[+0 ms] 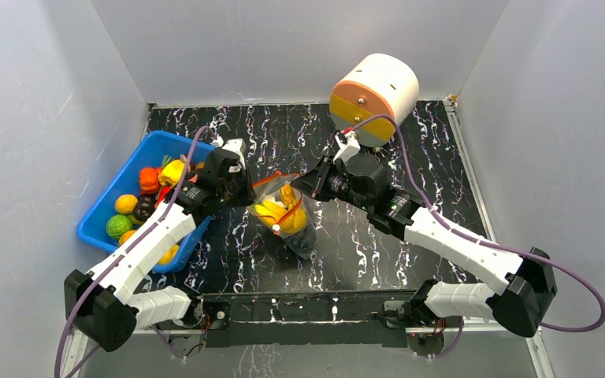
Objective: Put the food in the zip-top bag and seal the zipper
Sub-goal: Adjust the zipper food storage bag at the center of the board.
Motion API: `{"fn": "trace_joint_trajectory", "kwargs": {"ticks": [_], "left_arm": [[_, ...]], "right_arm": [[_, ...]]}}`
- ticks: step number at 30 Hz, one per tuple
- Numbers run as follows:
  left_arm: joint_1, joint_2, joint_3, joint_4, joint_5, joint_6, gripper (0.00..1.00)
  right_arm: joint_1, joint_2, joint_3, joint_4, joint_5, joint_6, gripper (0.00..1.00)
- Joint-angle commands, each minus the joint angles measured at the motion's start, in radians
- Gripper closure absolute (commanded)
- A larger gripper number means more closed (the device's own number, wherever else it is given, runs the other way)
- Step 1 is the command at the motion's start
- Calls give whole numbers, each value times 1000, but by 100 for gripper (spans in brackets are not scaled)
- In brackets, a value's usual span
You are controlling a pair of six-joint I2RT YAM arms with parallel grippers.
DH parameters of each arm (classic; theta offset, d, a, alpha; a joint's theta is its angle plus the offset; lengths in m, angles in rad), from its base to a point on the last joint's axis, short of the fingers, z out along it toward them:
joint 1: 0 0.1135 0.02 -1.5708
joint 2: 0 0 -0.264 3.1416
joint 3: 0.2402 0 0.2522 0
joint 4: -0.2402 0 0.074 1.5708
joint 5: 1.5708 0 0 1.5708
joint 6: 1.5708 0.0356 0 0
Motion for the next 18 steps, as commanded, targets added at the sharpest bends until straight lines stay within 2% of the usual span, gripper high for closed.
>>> {"fn": "trace_joint_trajectory", "kwargs": {"ticks": [1, 5, 10, 14, 18], "left_arm": [[-4, -72, 22, 61, 111, 28, 97], [-5, -97, 136, 39, 259, -50, 100], [-5, -160, 65, 328, 550, -244, 100], [-5, -152, 3, 419, 619, -306, 100], [-5, -124, -11, 409, 653, -270, 100]], "right_arm": [[-2, -51, -3, 165, -8, 30, 100], [-3, -28, 35, 94, 44, 2, 100], [-3, 12, 51, 45, 113, -34, 100], [-3, 31, 65, 54, 152, -40, 100], [-3, 56, 103, 47, 207, -55, 100]]}}
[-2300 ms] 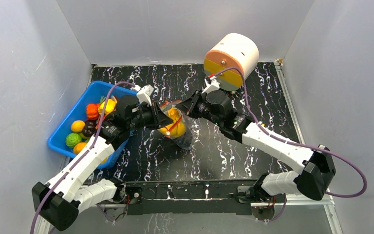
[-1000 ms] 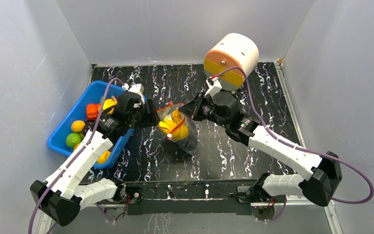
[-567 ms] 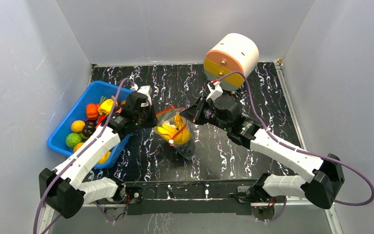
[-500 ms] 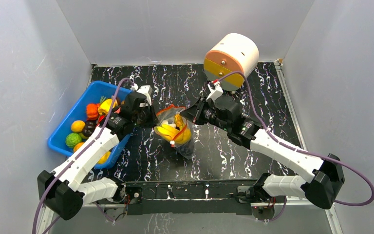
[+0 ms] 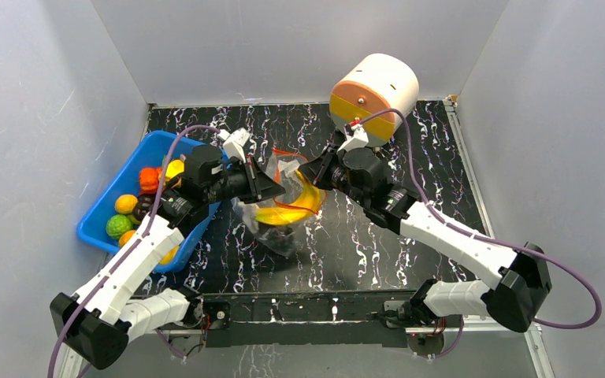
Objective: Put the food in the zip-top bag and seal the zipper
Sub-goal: Adjust the zipper food storage bag at the center of the board.
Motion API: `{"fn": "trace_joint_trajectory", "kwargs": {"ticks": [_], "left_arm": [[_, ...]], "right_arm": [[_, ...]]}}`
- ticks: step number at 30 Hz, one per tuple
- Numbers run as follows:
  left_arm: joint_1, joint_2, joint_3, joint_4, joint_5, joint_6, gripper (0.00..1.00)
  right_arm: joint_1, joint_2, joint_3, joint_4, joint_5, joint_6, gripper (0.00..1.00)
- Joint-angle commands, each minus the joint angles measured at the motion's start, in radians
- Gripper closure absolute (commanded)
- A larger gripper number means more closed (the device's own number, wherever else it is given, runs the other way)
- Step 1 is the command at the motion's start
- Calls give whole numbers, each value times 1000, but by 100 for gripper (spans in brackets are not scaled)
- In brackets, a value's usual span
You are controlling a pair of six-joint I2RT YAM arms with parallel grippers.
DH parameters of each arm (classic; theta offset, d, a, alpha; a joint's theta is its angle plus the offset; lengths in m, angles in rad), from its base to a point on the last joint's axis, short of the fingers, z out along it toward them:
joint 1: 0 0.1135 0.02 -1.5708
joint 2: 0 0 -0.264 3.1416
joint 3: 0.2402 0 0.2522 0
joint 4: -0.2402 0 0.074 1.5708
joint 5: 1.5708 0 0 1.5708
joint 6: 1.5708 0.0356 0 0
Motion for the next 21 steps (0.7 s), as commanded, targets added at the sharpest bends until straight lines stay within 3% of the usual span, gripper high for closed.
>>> {"fn": "trace_joint_trajectory", "kwargs": {"ticks": [1, 6, 11, 16, 21], "left_arm": [[-9, 21, -5, 155, 183, -33, 100], [-11, 50, -64, 290, 241, -46, 100], [-11, 92, -30, 139, 122, 76, 100], [-11, 88, 7, -66, -104, 148, 100], [-9, 70, 46, -116, -161, 142, 100]], "right_arm": [[17, 32, 84, 34, 57, -24, 100], [17, 79, 35, 126, 20, 68, 100], [17, 87, 74, 101, -26, 45, 100], [17, 5, 170, -95, 132, -108, 100], [14, -56, 122, -167, 262, -231, 100]]}}
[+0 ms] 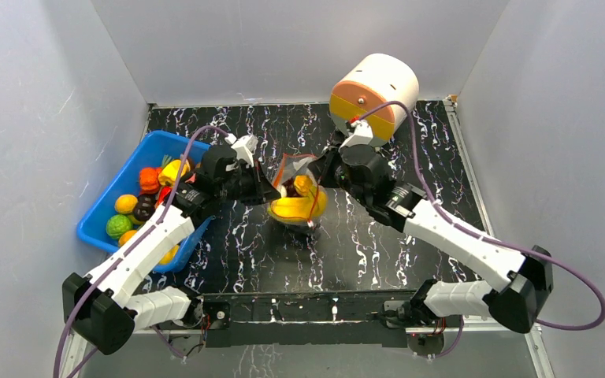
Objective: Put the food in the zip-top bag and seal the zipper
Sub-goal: Adjust the zipper food storage bag at the center of the board.
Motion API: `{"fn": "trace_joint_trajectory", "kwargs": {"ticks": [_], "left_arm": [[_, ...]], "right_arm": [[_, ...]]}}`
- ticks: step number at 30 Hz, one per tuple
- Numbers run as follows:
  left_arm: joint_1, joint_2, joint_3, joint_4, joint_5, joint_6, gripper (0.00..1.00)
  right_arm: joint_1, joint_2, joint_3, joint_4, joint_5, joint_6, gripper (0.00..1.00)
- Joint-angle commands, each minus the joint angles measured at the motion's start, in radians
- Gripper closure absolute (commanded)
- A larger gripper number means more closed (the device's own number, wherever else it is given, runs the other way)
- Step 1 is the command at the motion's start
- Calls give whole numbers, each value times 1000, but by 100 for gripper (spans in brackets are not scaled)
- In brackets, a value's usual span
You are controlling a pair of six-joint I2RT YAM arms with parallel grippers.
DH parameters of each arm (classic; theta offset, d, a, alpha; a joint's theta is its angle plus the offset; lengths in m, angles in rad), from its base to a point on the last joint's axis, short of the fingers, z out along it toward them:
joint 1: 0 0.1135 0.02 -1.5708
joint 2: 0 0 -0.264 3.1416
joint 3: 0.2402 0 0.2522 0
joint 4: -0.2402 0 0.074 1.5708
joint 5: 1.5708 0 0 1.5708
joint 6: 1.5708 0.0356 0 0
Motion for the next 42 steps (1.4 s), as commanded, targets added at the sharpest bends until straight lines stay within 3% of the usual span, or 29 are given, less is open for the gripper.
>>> {"fn": "trace_joint_trajectory", "kwargs": {"ticks": [1, 6, 10, 15, 19, 25, 30, 36, 40, 42], "left_arm": [[1, -46, 75, -42, -76, 25, 100], [1, -13, 101, -17, -23, 14, 100], [1, -11, 18, 190, 131, -83, 100], [0, 29, -33, 430, 263, -259, 100], [-3, 51, -36, 545, 326, -354, 100], [-3, 30, 0, 475, 287, -322, 100], [-3, 33, 14, 442, 240, -312, 100], [-3, 108, 123, 139, 140, -138, 100], [-3, 95, 123, 133, 148, -154, 97], [-3, 89, 147, 122, 189, -199, 90]], "right_arm": [[-2, -95, 23, -33, 163, -142, 100], [-3, -143, 31, -83, 140, -177, 100], [-2, -166, 1, -81, 6, -94, 100], [-2, -182, -177, 138, -252, 113, 100], [-2, -135, -211, 136, -269, 106, 100], [-2, -128, -196, -38, -34, 0, 100], [-2, -147, -178, -127, 53, -58, 100], [-2, -209, -61, -131, -47, -36, 100], [-2, -259, -122, 26, -156, 73, 100], [-2, -265, -173, 79, -167, 120, 100]]}}
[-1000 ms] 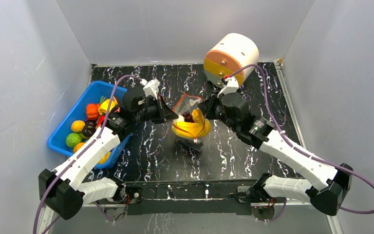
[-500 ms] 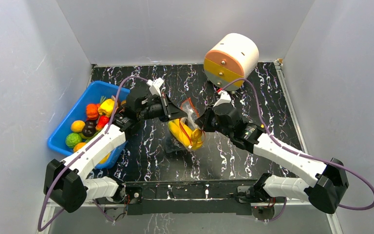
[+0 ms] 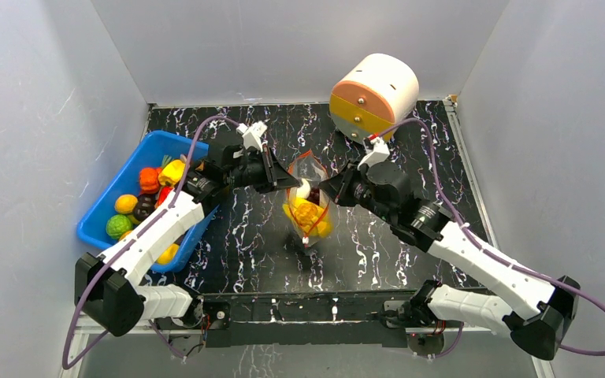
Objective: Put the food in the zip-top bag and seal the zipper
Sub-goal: Adjust the zipper food storage bag at the center of the board.
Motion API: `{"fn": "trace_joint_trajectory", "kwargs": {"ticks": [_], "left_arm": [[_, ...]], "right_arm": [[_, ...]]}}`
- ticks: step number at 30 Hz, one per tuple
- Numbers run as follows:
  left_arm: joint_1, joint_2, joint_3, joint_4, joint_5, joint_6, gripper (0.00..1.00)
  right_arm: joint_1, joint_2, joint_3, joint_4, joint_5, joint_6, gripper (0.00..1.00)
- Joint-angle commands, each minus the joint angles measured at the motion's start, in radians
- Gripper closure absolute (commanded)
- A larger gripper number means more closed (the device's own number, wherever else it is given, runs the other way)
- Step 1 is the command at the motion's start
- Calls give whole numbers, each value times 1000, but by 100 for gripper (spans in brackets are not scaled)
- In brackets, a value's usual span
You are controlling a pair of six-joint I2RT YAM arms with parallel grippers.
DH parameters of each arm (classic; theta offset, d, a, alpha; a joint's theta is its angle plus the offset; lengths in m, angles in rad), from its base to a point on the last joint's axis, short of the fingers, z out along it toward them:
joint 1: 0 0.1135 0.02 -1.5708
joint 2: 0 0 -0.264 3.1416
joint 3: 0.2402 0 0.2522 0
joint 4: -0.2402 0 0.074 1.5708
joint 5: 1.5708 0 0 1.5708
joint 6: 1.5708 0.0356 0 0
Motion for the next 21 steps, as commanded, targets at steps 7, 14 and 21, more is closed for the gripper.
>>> {"fn": "trace_joint_trajectory", "kwargs": {"ticks": [7, 14, 21], "left_arm": [[-6, -117, 81, -261, 34, 48, 56], [-6, -190, -120, -208, 61, -10, 46], [-6, -185, -117, -350, -61, 49, 43]], "right_arm": [[5, -73, -89, 249, -18, 173, 100], [5, -82, -92, 273, 5, 190, 100], [4, -75, -80, 256, 19, 179, 100]]}}
